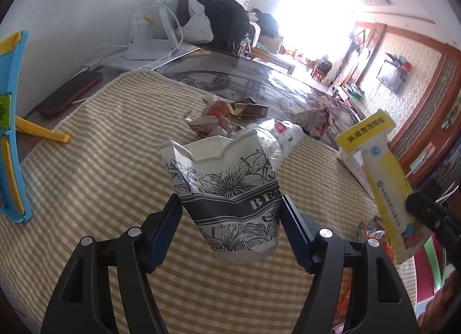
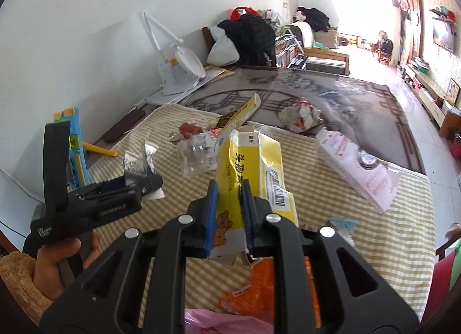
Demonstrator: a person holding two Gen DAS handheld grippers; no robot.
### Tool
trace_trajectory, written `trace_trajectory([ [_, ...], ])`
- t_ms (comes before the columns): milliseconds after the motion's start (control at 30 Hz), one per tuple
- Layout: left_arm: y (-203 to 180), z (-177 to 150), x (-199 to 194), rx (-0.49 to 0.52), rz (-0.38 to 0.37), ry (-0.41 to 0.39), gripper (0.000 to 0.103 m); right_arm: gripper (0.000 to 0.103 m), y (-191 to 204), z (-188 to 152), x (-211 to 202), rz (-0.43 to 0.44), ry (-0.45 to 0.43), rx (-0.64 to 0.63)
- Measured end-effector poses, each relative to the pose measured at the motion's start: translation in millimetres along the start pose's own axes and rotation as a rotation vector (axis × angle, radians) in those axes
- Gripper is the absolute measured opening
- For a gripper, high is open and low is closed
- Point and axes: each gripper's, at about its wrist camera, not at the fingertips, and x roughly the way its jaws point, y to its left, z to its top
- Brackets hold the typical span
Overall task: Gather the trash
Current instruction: 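Grasp the yellow packet with the right tool and lift it, then carry the yellow packet into the red bin and open the right tool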
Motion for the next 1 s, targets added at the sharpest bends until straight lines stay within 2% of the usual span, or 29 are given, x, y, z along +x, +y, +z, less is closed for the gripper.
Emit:
trace_trajectory([
  [167,-17.9,-2.3,-12.2,0.034,-0.001,-0.016,0.066,0.017,-16.7,-1.8,-16.7,-0.012,-0.029,0.031],
  [367,-46.9,-11.7,-26.1,0.047,-0.040,-0.004,0.066,0.017,-40.0,-6.9,-39.4,-0.030,-0.066,0.060],
  [633,-108.9,-32.1,-31.4,0.125,-0.116,0.032,0.066,0.017,-85.9,-19.1,-75.1,-0.059,-0.111,0.157],
  [1000,-195.1,-53.4,-39.1,0.243,-0.244,0.067,0.066,0.017,-156.7,-44.7,-130.0,-0.203,-0.186,0.271],
])
